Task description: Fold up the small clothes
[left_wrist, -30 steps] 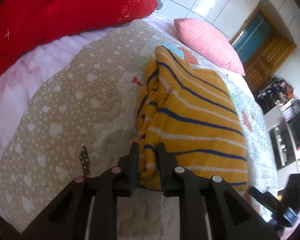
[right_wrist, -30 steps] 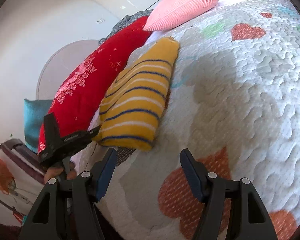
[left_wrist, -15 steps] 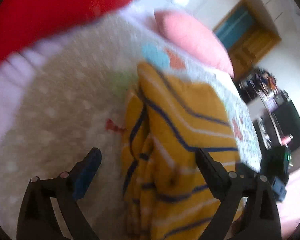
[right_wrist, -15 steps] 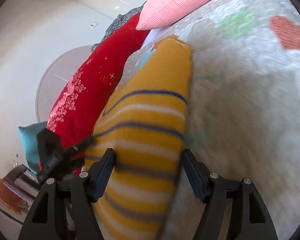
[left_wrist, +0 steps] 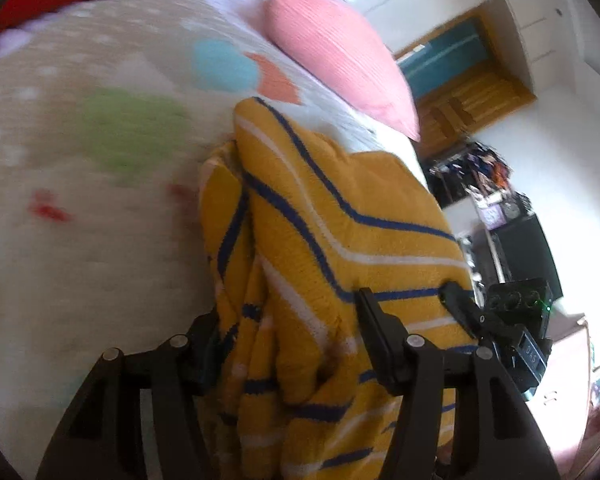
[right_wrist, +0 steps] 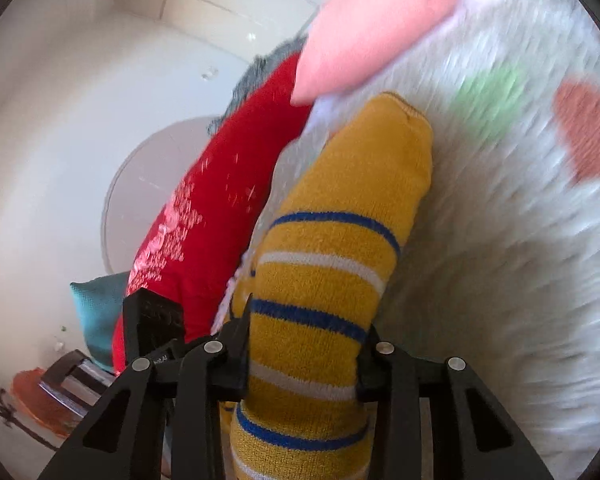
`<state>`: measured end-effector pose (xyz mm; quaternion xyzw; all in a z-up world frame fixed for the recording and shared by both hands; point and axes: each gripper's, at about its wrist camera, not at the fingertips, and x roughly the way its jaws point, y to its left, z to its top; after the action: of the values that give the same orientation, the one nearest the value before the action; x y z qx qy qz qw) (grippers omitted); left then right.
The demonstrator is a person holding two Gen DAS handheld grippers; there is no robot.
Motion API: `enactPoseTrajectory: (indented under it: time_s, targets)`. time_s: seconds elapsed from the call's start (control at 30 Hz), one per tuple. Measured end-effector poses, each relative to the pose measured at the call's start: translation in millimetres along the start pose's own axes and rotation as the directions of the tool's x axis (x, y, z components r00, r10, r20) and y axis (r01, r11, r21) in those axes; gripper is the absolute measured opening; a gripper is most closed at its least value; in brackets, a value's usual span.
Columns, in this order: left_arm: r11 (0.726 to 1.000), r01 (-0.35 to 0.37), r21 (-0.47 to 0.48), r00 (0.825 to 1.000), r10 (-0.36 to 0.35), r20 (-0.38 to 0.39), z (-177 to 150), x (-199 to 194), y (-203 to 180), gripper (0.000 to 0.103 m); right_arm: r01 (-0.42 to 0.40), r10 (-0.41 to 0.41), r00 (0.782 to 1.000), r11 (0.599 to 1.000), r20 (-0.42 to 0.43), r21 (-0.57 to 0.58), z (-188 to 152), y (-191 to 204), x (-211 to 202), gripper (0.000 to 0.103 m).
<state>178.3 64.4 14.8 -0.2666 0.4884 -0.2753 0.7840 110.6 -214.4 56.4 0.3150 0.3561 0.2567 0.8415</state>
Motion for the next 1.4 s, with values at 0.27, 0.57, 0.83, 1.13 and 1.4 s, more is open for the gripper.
enactPoseTrajectory:
  time_s: [0.27, 0.57, 0.83, 1.13, 1.4]
  targets:
    - [0.998, -0.012, -0.063, 1.000, 0.011, -0.018, -19, 32, -11, 0.066, 0.213, -0.213, 0.977, 0.977, 0.019, 0.027, -5, -43, -58, 0.051]
    - [0.982, -0.141, -0.129, 0.988, 0.149, 0.051, -56, -37, 5, 0.072, 0.252, -0.231, 0.954, 0.963, 0.192, -0.092, -42, 21, -113, 0.052]
    - [0.936, -0.346, 0.064, 0.920, 0.325, 0.218, -129, -102, -57, 0.079, 0.273, -0.263, 0.961, 0.951, 0.087, -0.143, -98, 42, -93, 0.054]
    - [0.817, -0.540, 0.203, 0.718, 0.321, 0.618, -192, -187, -156, 0.103, 0.345, -0.331, 0.936, 0.929, 0.116, -0.131, -148, 57, -140, 0.055]
    - [0.790, -0.537, 0.296, 0.713, 0.238, 0.659, -241, -240, -198, 0.103, 0.669, -0.557, 0.738, 0.678, 0.381, -0.306, -150, 127, -267, 0.063]
